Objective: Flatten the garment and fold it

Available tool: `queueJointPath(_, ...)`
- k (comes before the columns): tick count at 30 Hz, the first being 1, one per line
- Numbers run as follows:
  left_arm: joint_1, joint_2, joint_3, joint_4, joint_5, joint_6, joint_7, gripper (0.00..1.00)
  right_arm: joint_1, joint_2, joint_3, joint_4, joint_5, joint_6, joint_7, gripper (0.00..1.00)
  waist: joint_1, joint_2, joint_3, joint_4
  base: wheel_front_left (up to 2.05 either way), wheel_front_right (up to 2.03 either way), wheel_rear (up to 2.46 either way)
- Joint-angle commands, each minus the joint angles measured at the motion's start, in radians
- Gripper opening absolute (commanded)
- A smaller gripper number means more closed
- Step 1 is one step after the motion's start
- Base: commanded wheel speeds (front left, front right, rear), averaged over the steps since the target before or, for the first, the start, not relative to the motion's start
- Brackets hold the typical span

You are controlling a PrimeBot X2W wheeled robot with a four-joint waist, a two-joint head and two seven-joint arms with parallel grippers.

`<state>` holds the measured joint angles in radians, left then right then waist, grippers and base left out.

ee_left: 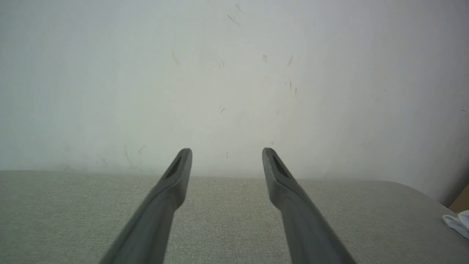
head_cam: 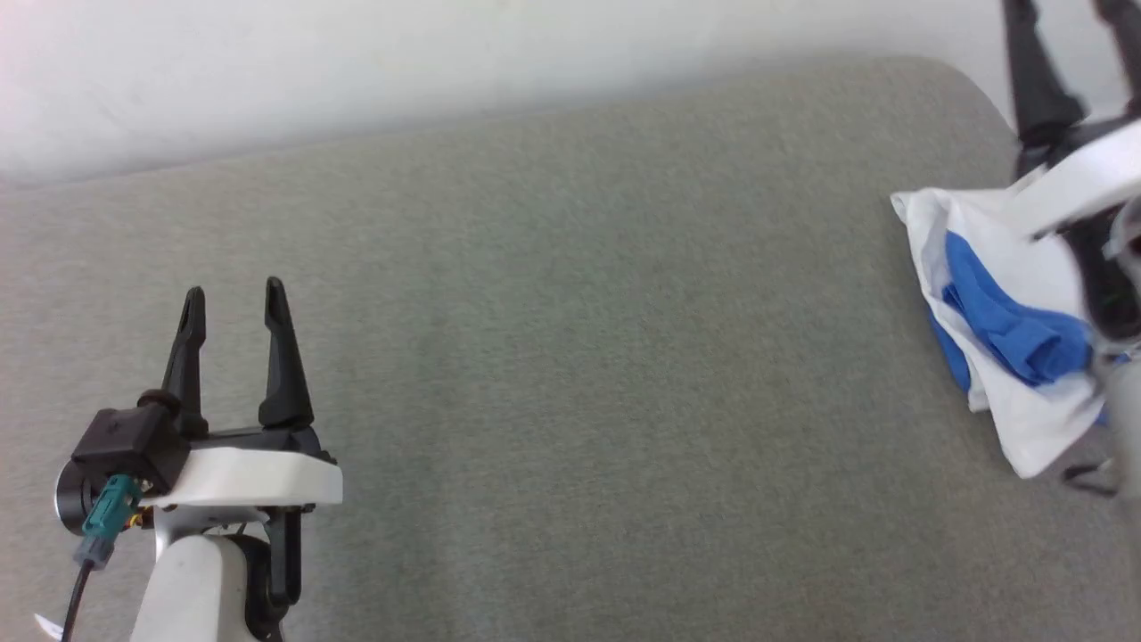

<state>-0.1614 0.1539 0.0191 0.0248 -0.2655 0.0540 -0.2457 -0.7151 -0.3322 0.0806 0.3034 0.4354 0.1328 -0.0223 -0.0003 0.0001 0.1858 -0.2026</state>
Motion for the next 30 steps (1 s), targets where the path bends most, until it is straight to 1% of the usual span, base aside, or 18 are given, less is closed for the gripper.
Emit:
queueJointPath(1,0.013,-0.005,0.004,0.002,-0.005,0.006,-0.005,1.0,0.033,0.022,-0.007,-0.025,-0.008,-0.002,-0.017,1.0,0.0003,-0.0001,-0.077,0.074,0.0,0.0,0.0)
queueJointPath(4,0.019,-0.012,0.004,0.0,0.001,0.017,-0.008,1.0,0.114,0.107,-0.032,-0.106,-0.035,-0.002,-0.062,1.0,0.0003,-0.0001,-0.102,0.103,0.0,0.0,0.0)
queueJointPath(8,0.024,-0.018,0.003,0.006,0.005,0.026,-0.01,1.0,0.215,0.214,-0.068,-0.173,-0.086,-0.002,-0.126,1.0,0.0003,-0.0001,-0.129,0.14,0.0,0.0,0.0)
queueJointPath(10,0.024,-0.021,0.001,0.011,0.007,0.03,-0.011,1.0,0.262,0.251,-0.085,-0.192,-0.108,-0.002,-0.164,1.0,0.0003,-0.0001,-0.137,0.156,0.0,0.0,0.0)
queueJointPath(12,0.024,-0.022,-0.001,0.021,0.009,0.031,-0.012,1.0,0.307,0.272,-0.099,-0.199,-0.135,-0.002,-0.194,1.0,0.0003,-0.0001,-0.144,0.168,0.0,0.0,0.0)
queueJointPath(14,0.027,-0.027,-0.003,0.03,0.012,0.038,-0.013,1.0,0.348,0.28,-0.115,-0.197,-0.151,-0.002,-0.214,1.0,0.0003,-0.0001,-0.151,0.178,0.0,0.0,0.0)
queueJointPath(17,0.031,-0.032,-0.01,0.047,0.017,0.04,-0.014,1.0,0.409,0.281,-0.107,-0.173,-0.11,-0.002,-0.231,1.0,0.0003,-0.0001,-0.164,0.193,0.0,0.0,0.0)
queueJointPath(19,0.035,-0.034,-0.017,0.061,0.024,0.043,-0.014,1.0,0.445,0.282,-0.103,-0.157,-0.105,-0.002,-0.236,1.0,0.0003,-0.0001,-0.172,0.2,0.0,0.0,0.0)
queueJointPath(30,0.043,-0.043,-0.067,0.16,0.03,0.024,-0.013,1.0,0.619,0.282,-0.13,-0.159,-0.189,-0.002,-0.239,1.0,0.0003,-0.0001,-0.21,0.227,0.0,0.0,0.0)
